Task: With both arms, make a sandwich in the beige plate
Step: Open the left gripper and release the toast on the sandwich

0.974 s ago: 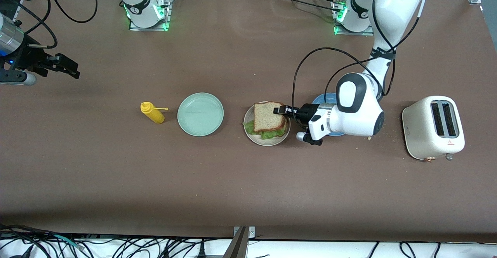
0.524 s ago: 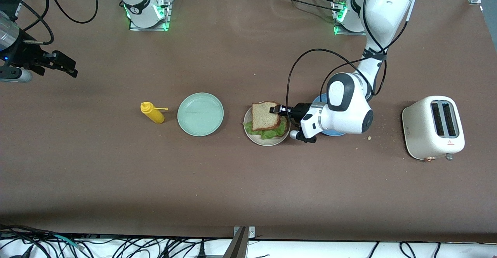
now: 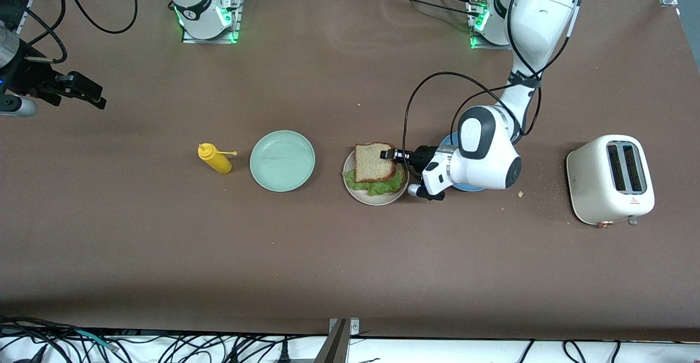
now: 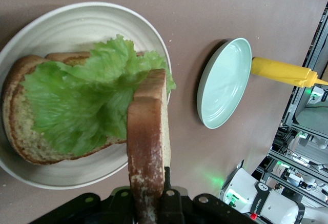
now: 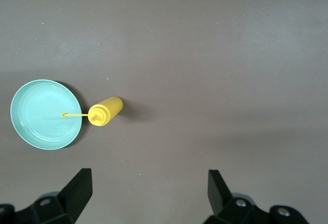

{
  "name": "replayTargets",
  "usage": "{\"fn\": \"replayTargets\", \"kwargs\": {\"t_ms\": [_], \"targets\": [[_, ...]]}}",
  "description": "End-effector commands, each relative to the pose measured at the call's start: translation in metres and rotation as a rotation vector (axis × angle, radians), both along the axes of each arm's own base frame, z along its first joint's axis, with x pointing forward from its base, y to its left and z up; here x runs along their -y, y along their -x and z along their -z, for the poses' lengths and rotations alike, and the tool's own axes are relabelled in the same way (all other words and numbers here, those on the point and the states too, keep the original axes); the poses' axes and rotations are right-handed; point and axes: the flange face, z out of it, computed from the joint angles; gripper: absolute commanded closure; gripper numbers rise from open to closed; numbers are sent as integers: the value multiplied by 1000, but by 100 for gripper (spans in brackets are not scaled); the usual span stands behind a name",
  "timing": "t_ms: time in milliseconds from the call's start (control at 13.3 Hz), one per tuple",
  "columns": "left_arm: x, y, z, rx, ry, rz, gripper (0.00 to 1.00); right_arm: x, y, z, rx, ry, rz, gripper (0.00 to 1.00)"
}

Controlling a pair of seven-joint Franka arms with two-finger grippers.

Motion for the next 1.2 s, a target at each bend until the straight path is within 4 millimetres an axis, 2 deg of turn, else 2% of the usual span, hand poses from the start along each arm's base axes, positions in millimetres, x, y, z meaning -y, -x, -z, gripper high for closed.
{"fn": "replayTargets", "kwargs": {"t_ms": [0, 225, 300, 599, 674, 749, 974, 1124], "targets": [[5, -2, 6, -5, 12, -30, 44, -1, 0, -7, -6, -19, 16, 0], [2, -6, 9, 17, -5, -50, 18, -3, 0, -7, -7, -17, 9, 0], [1, -7, 9, 23, -8, -56, 15, -3, 0, -7, -6, -17, 3, 0], [-11, -13, 10, 29, -22, -68, 14, -3, 0, -7, -6, -19, 0, 0], [-17, -16, 9, 34, -28, -77, 9, -4, 0, -7, -6, -19, 0, 0], [-25, -21, 8, 41, -36, -89, 1, -5, 0, -7, -6, -17, -1, 0], [-61, -36, 2, 71, -65, -131, 0, -5, -1, -6, -8, -16, -6, 0], [-76, -41, -1, 86, -96, -134, 0, -5, -1, -6, -8, -16, -8, 0]]}}
